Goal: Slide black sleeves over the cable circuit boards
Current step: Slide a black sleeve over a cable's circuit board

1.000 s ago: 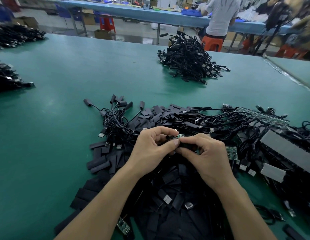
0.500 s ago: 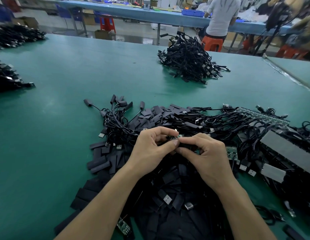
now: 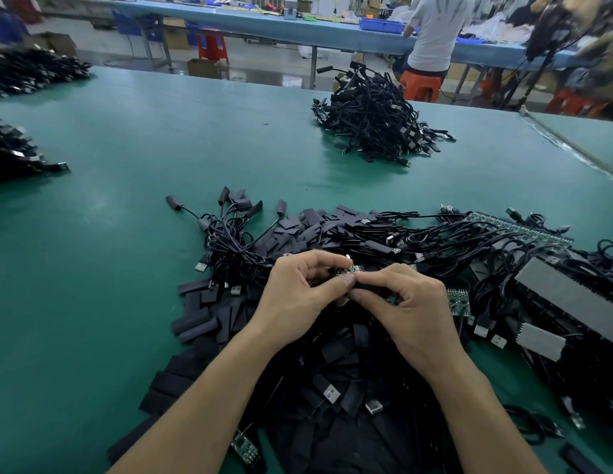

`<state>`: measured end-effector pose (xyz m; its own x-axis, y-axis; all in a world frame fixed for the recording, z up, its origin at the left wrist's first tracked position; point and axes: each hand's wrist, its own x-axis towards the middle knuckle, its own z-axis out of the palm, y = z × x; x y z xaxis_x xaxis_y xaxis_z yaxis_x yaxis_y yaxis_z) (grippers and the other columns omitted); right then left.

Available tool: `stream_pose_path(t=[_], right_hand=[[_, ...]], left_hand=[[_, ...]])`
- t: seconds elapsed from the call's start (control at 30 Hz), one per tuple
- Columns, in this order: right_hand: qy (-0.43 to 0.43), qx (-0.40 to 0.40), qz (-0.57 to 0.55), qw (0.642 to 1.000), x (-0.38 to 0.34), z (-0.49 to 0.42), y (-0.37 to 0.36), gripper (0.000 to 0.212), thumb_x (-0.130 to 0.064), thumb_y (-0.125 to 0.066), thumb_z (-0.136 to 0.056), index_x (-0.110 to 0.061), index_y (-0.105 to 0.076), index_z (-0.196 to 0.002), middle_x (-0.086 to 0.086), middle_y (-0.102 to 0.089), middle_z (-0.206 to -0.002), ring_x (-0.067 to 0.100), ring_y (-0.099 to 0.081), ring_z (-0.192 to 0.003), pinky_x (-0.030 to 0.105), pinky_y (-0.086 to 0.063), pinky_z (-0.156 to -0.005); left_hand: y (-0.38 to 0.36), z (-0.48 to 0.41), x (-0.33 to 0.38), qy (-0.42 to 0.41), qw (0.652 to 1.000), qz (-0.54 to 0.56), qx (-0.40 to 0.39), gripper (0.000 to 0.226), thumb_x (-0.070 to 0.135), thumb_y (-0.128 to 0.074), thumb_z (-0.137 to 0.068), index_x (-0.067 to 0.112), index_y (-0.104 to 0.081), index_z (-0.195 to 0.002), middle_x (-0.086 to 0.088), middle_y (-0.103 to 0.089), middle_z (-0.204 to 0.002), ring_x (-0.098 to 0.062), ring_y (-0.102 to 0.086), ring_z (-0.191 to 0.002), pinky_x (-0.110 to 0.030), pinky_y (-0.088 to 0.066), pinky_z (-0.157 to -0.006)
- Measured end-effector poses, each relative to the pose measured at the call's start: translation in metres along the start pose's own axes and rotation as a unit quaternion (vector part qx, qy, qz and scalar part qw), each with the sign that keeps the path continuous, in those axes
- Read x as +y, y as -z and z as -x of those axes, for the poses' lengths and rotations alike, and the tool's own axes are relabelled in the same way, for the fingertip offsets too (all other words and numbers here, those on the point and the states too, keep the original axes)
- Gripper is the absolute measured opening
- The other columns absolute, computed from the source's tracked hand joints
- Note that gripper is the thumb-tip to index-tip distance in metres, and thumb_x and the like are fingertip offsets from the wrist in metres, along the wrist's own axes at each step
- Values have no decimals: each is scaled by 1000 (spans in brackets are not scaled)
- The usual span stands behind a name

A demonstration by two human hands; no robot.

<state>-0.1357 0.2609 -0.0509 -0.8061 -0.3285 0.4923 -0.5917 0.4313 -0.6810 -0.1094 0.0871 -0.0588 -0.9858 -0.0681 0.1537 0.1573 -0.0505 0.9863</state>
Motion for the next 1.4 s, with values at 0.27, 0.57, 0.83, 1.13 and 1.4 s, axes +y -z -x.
stream_pose_path(t=[0.27,0.57,0.83,1.13,1.4], right_hand=[[-166,-7,258,952,9,0,5,39,-32,-61,-94,-25,-61,-132,-2,-60,-123,23,-50,-115,43,-41,-98],[-224,-18,289,931,9,-3,5,35,-34,-59,-97,-20,-65,-128,6,-59,-122,27,-53,-112,42,-45,-96],[-135,96,153,974,7,-1,7,12,-18,-64,-95,-17,-74,-102,-11,-68,-85,4,-61,-76,11,-43,-71],[-75,-41,-100,991,-1,-1,4,25,-13,-73,-88,-33,-74,-102,-18,-72,-86,2,-68,-81,13,-48,-71],[12,6,4,1000,-3,-2,1,32,-13,-86,-75,-25,-76,-103,-10,-66,-90,5,-64,-86,15,-47,-74]], left_hand=[[0,1,0,-4,992,-59,110,28,4,-79,-81,26,-72,-97,2,-76,-84,-11,-69,-63,-14,-47,-50],[0,3,0,-27,986,-71,150,29,13,-78,-83,36,-71,-99,11,-76,-89,-12,-72,-75,-19,-50,-55],[-1,4,4,-34,990,-52,125,24,10,-78,-84,25,-72,-102,8,-76,-88,-11,-70,-69,-15,-49,-52],[-1,3,3,-34,997,-14,64,21,10,-82,-81,25,-75,-94,0,-77,-79,-10,-72,-71,-15,-51,-58],[0,1,1,-23,998,0,63,21,7,-80,-82,26,-77,-88,-2,-75,-70,-9,-69,-57,-14,-50,-53]])
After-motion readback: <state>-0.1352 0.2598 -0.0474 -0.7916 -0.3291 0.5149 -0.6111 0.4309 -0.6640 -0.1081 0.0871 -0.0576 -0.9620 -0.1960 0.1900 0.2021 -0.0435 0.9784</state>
